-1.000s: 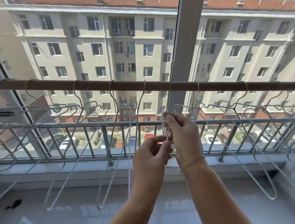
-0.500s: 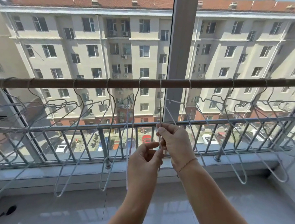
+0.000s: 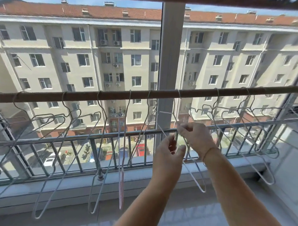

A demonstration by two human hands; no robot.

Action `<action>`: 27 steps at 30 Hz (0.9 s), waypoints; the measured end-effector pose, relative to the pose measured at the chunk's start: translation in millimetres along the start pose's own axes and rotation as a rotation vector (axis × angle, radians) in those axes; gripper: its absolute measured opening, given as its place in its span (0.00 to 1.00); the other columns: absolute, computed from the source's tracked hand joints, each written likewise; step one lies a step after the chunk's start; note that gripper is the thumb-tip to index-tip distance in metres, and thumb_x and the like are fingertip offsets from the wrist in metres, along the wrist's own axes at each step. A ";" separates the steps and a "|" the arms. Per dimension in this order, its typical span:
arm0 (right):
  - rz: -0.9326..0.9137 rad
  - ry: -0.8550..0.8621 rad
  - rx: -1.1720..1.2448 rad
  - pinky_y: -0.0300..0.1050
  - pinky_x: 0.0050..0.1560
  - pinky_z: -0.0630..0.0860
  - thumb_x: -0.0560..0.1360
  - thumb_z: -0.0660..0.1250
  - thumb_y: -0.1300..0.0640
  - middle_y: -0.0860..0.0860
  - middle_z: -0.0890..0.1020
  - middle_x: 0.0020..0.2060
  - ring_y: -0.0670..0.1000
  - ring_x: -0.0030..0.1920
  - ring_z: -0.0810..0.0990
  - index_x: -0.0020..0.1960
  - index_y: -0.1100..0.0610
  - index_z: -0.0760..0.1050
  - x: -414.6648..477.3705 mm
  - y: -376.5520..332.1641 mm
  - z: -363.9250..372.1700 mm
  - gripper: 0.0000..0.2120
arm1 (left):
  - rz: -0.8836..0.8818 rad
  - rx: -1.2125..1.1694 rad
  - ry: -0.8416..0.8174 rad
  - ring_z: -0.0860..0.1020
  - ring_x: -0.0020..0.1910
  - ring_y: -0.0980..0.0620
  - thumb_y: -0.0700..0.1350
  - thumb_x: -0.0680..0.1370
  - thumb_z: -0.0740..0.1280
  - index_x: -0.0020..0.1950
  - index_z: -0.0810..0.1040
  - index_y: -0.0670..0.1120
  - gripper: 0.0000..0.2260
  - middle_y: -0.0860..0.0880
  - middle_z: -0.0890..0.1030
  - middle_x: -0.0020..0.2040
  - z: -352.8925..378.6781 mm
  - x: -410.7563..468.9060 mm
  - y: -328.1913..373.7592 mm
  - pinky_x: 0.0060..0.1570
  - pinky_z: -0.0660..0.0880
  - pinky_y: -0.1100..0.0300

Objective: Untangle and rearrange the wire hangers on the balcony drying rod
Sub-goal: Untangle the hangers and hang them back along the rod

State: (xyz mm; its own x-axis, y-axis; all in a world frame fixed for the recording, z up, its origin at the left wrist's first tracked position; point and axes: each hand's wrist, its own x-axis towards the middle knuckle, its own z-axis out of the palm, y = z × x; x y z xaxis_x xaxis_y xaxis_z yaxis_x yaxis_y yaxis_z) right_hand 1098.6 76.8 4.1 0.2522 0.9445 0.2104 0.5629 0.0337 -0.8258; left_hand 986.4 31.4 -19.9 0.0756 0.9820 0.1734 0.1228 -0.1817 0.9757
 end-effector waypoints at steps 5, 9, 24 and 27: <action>0.070 -0.007 0.148 0.33 0.31 0.72 0.74 0.68 0.58 0.50 0.81 0.30 0.40 0.27 0.76 0.34 0.55 0.78 10.2 2.9 8.8 0.10 | -0.152 -0.030 -0.074 0.80 0.43 0.50 0.43 0.72 0.70 0.52 0.79 0.44 0.10 0.45 0.83 0.46 21.8 8.8 -7.9 0.51 0.77 0.50; 0.130 0.049 0.343 0.36 0.24 0.69 0.73 0.68 0.60 0.51 0.77 0.27 0.45 0.23 0.72 0.37 0.59 0.79 32.2 -15.2 3.6 0.07 | -0.041 -0.062 0.011 0.79 0.39 0.50 0.38 0.71 0.67 0.47 0.81 0.44 0.06 0.46 0.83 0.40 23.5 28.6 5.5 0.45 0.76 0.54; 0.328 -0.128 0.302 0.36 0.24 0.69 0.75 0.66 0.59 0.53 0.75 0.30 0.47 0.26 0.69 0.45 0.66 0.79 -8.9 66.4 32.6 0.10 | -0.184 -0.079 -0.045 0.78 0.35 0.55 0.44 0.75 0.68 0.45 0.81 0.44 0.05 0.48 0.82 0.37 23.2 -3.0 -83.1 0.40 0.74 0.61; 0.303 -0.145 0.236 0.36 0.28 0.70 0.76 0.65 0.58 0.52 0.76 0.32 0.47 0.29 0.72 0.50 0.63 0.77 -16.2 83.4 33.9 0.09 | -0.167 -0.060 -0.138 0.76 0.32 0.59 0.41 0.75 0.68 0.42 0.81 0.43 0.04 0.50 0.80 0.34 7.4 -7.6 -106.2 0.39 0.74 0.65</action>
State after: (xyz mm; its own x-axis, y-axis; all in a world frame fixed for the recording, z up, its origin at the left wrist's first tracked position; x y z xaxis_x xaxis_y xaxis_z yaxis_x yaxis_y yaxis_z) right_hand 1114.8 75.5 -85.9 0.2555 0.9589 -0.1232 0.2803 -0.1954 -0.9398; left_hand 980.1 42.8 -125.8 0.1942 0.9809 -0.0070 0.0861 -0.0100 0.9962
